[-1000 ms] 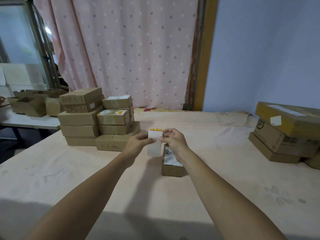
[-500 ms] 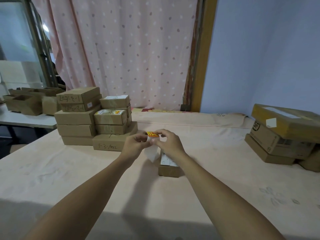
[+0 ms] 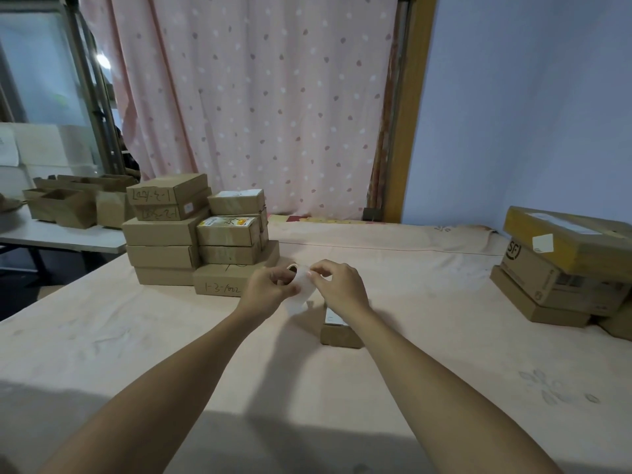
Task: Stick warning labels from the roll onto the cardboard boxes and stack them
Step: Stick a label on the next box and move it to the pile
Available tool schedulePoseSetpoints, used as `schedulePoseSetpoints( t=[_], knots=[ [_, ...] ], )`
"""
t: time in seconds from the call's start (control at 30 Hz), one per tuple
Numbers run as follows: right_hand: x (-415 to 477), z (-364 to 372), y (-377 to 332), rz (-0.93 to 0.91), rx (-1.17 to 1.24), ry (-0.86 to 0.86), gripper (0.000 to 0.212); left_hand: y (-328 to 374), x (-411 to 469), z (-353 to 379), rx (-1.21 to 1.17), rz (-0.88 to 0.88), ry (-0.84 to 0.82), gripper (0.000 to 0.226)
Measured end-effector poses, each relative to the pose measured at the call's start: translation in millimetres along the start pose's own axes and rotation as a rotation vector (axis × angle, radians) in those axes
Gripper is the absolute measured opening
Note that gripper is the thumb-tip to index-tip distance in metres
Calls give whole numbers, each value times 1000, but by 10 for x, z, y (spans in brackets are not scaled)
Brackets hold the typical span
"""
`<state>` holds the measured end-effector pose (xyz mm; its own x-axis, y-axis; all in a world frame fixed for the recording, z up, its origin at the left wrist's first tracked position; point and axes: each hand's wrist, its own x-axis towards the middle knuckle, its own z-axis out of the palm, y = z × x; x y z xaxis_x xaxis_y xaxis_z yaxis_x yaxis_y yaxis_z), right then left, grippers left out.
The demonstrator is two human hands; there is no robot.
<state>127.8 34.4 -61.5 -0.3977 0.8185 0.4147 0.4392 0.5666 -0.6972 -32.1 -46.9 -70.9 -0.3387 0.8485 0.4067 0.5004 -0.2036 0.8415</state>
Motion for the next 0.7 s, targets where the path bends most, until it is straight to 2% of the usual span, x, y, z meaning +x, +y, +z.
schedulePoseSetpoints(
  t=[0.13,0.3,0.5,0.6,0.7],
  knots=[
    [-8,-28,-2,53,67,49,11,-32,-29,-22,65,-12,4,8],
    [1,-147,69,138,148,100,11,-160,6,-132,304,-16,-60,2],
    [-28,-238,180,201,187,126,12,-291,-45,-192,575,31,-98,26],
    [-51,-264,218,205,174,127,11,-331,-105,-135,718,64,-128,2],
    [-66,-279,267,227,163,127,8,-389,-165,-52,824,125,-157,20]
  ],
)
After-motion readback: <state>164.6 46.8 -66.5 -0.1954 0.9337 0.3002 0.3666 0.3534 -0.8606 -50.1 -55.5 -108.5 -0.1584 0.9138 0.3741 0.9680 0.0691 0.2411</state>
